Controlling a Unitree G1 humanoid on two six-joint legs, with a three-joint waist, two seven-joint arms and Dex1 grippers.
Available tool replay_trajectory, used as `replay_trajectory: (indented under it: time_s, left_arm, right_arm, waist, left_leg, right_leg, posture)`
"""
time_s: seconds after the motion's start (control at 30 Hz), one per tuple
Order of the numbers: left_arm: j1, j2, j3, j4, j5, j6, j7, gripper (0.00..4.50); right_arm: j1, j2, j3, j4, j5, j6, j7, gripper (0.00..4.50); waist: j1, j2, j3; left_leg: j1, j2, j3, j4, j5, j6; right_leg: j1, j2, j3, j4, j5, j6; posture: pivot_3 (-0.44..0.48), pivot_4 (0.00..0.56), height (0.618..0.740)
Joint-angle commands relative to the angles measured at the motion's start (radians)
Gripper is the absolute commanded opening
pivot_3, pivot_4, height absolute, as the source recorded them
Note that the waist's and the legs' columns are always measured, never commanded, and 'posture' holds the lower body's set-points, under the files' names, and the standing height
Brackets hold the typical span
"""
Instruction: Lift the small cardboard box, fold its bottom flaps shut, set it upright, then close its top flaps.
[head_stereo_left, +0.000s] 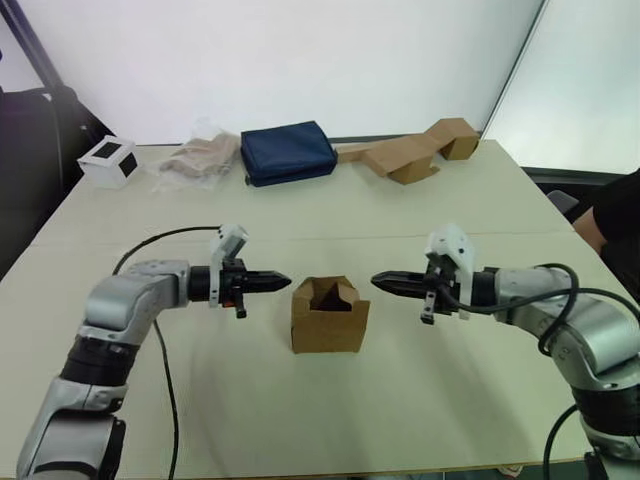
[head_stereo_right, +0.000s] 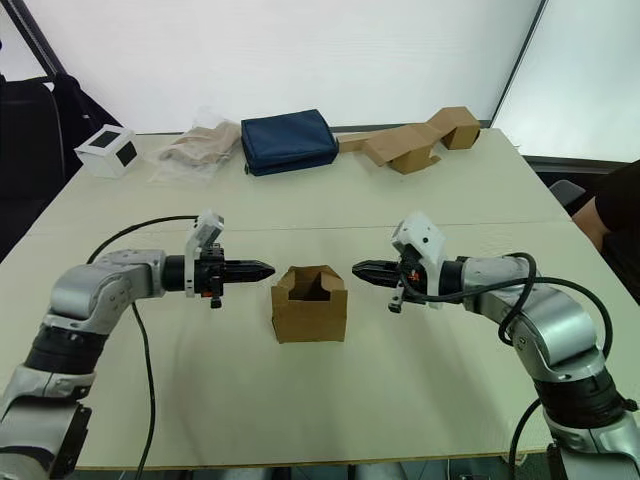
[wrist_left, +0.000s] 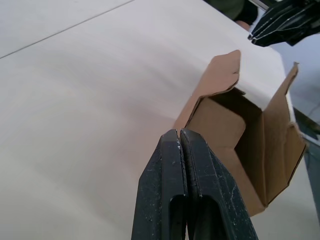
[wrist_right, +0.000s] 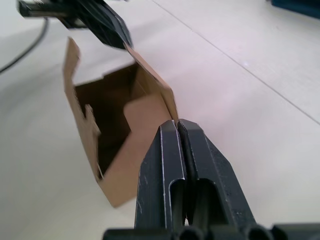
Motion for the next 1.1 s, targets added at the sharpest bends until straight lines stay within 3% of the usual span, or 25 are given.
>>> replay_trajectory:
  time_s: [0.03,0.43,0.8,1.1]
  left_arm:
    - [-0.023,-0.002,-0.023,0.009,0.01,-0.028,-0.042,0.02]
    - [0.005,-0.022,-0.05,0.002,0.041,-0.062,-0.047,0.02]
    - [0.064,0.004,-0.027,-0.102,-0.017,-0.006,-0.054,0.02]
    - [0.051,-0.051,-0.085,-0.042,0.057,-0.077,-0.038,0.02]
  right_arm:
    - [-0.015,0.012,0.035,-0.009,-0.014,-0.023,0.007,0.0]
    - [-0.035,0.04,0.117,0.046,-0.075,-0.071,0.023,0.0]
    - [-0.048,0.057,0.132,0.063,-0.09,-0.085,0.034,0.0]
    - [-0.044,0.064,0.166,0.07,-0.124,-0.093,0.032,0.0]
  waist:
    - [-0.001,0.0,0.0]
    - [0.001,0.0,0.0]
    - [-0.001,0.0,0.0]
    - [0.001,0.0,0.0]
  left_leg:
    - [0.0,0.0,0.0,0.0,0.0,0.0]
    - [0.0,0.0,0.0,0.0,0.0,0.0]
    - [0.0,0.001,0.0,0.0,0.0,0.0]
    - [0.0,0.0,0.0,0.0,0.0,0.0]
  right_leg:
    - [0.0,0.0,0.0,0.0,0.0,0.0]
    - [0.0,-0.001,0.0,0.0,0.0,0.0]
    - [0.0,0.0,0.0,0.0,0.0,0.0]
    - [0.0,-0.001,0.0,0.0,0.0,0.0]
  posture:
    - [0.0,0.15,0.74]
    - [0.0,0.15,0.74]
    - [0.0,0.15,0.74]
    - [0.0,0.15,0.74]
